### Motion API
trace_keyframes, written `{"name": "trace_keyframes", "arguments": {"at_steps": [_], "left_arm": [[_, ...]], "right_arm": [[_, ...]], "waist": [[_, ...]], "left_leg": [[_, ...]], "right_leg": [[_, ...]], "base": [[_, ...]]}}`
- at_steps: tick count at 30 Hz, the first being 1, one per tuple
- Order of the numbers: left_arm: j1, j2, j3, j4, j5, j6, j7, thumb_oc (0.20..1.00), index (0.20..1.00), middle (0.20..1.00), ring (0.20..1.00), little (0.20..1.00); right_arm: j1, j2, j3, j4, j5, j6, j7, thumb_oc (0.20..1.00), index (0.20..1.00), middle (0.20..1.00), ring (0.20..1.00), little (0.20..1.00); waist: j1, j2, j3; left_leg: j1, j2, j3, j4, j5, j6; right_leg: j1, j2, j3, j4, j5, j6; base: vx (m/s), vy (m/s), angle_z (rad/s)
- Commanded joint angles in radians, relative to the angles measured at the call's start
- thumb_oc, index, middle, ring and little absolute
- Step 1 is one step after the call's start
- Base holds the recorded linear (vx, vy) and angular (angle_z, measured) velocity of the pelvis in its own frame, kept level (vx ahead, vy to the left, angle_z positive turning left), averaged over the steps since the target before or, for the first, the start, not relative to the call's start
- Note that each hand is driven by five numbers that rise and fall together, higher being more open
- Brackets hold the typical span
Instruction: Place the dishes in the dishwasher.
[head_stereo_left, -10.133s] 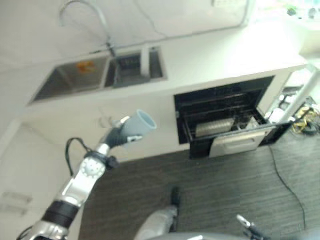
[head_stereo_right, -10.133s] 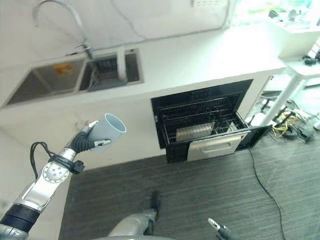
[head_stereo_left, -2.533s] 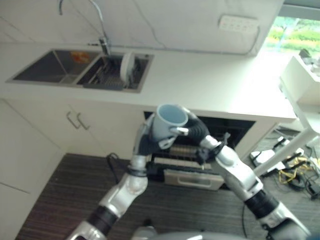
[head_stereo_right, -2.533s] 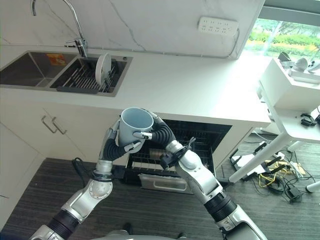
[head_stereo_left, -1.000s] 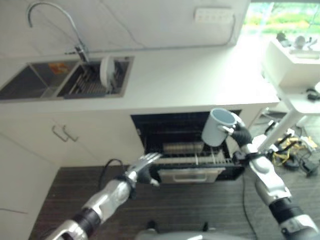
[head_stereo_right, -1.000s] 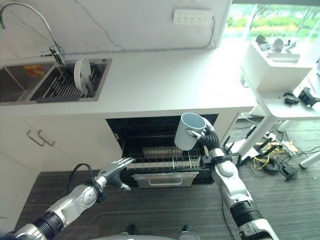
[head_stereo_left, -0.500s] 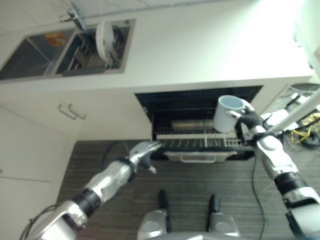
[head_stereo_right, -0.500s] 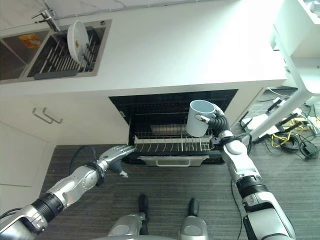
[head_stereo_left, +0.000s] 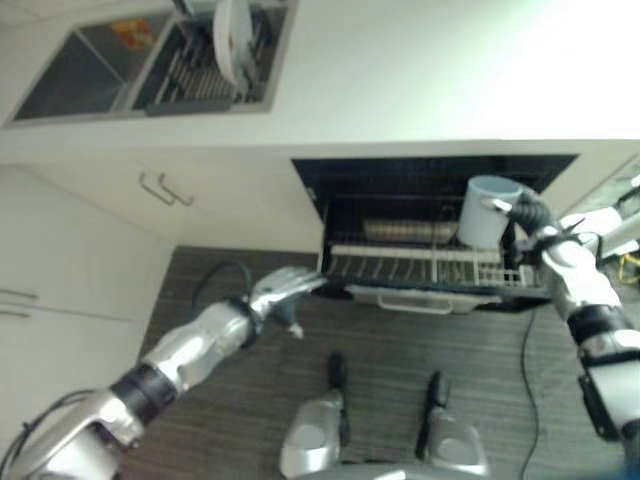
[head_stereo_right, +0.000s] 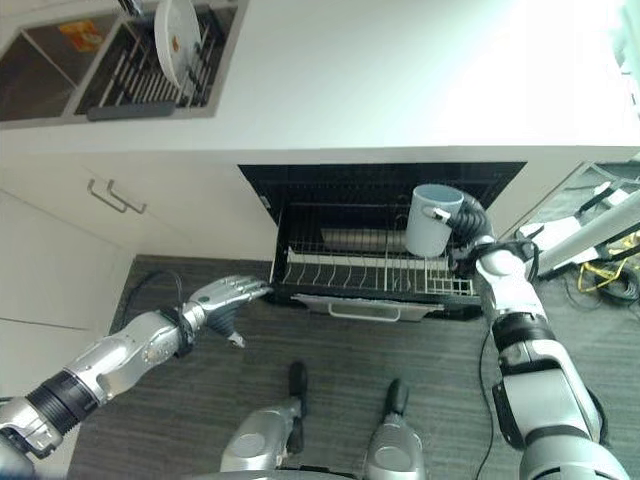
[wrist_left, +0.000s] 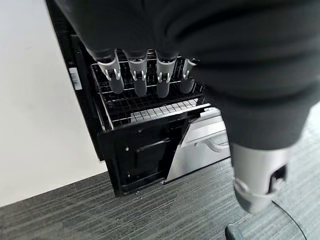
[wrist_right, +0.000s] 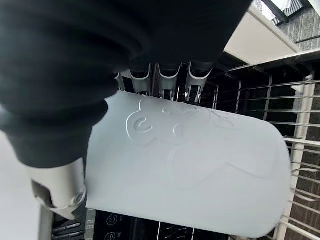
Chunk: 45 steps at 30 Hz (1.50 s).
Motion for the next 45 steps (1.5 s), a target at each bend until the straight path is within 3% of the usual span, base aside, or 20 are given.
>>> {"name": "trace_keyframes", "arguments": {"at_steps": [1, 9, 21, 31, 41, 42, 45], "left_arm": [[-0.074, 0.053, -0.037, -0.031, -0.049, -0.009, 0.024, 1.0, 1.0, 1.0, 1.0, 1.0], [-0.149, 0.069, -0.071, -0.053, -0.088, 0.029, 0.053, 1.0, 1.0, 1.0, 1.0, 1.0], [-0.158, 0.06, -0.099, -0.075, -0.051, 0.068, 0.105, 1.0, 1.0, 1.0, 1.0, 1.0], [-0.197, 0.053, -0.1, -0.104, -0.045, 0.105, 0.102, 1.0, 1.0, 1.0, 1.0, 1.0], [-0.225, 0.052, -0.093, -0.098, -0.043, 0.11, 0.103, 1.0, 1.0, 1.0, 1.0, 1.0], [-0.224, 0.053, -0.09, -0.101, -0.042, 0.109, 0.099, 1.0, 1.0, 1.0, 1.0, 1.0], [-0.214, 0.057, -0.085, -0.11, -0.039, 0.108, 0.096, 1.0, 1.0, 1.0, 1.0, 1.0]], "right_arm": [[-0.137, -0.05, 0.015, 0.034, 0.009, -0.038, -0.017, 0.2, 0.2, 0.2, 0.2, 0.2], [-0.197, -0.054, 0.016, 0.139, 0.02, -0.068, -0.018, 0.2, 0.2, 0.2, 0.2, 0.2], [-0.233, -0.009, 0.012, 0.172, -0.008, -0.061, -0.06, 0.2, 0.2, 0.2, 0.2, 0.2], [-0.246, 0.023, 0.022, 0.23, -0.038, -0.038, -0.126, 0.2, 0.2, 0.2, 0.2, 0.2], [-0.251, 0.041, 0.033, 0.257, -0.071, -0.058, -0.171, 0.2, 0.2, 0.2, 0.2, 0.2], [-0.252, 0.038, 0.034, 0.253, -0.071, -0.053, -0.182, 1.0, 1.0, 1.0, 1.0, 1.0], [-0.258, 0.03, 0.029, 0.249, -0.083, -0.066, -0.214, 1.0, 1.0, 1.0, 1.0, 1.0]], "waist": [[0.035, -0.031, -0.017], [0.048, -0.017, 0.04], [0.049, -0.012, 0.072], [0.05, 0.005, 0.073], [0.046, 0.017, 0.073], [0.046, 0.018, 0.073], [0.046, 0.02, 0.073]], "left_leg": [[0.004, -0.015, -0.01, 0.029, -0.094, -0.002], [-0.128, -0.024, -0.027, 0.209, -0.123, 0.009], [-0.208, -0.027, -0.02, 0.325, -0.158, 0.023], [-0.275, -0.036, -0.009, 0.347, -0.15, 0.032], [-0.312, -0.03, 0.016, 0.341, -0.14, 0.03], [-0.313, -0.03, 0.017, 0.341, -0.14, 0.03], [-0.312, -0.028, 0.02, 0.341, -0.139, 0.029]], "right_leg": [[-0.068, -0.059, 0.079, 0.155, -0.129, 0.051], [-0.205, -0.07, 0.077, 0.39, -0.209, 0.011], [-0.298, -0.069, 0.075, 0.544, -0.264, -0.015], [-0.38, -0.076, 0.085, 0.59, -0.262, -0.014], [-0.43, -0.081, 0.092, 0.582, -0.24, -0.007], [-0.432, -0.082, 0.092, 0.582, -0.24, -0.007], [-0.433, -0.083, 0.091, 0.583, -0.24, -0.007]], "base": [[-0.15, 0.021, 0.02], [-0.09, 0.0, 0.05], [-0.02, -0.024, 0.0], [-0.06, 0.018, 0.0], [-0.06, 0.014, -0.01], [-0.04, 0.005, 0.0], [0.0, 0.0, 0.0]]}}
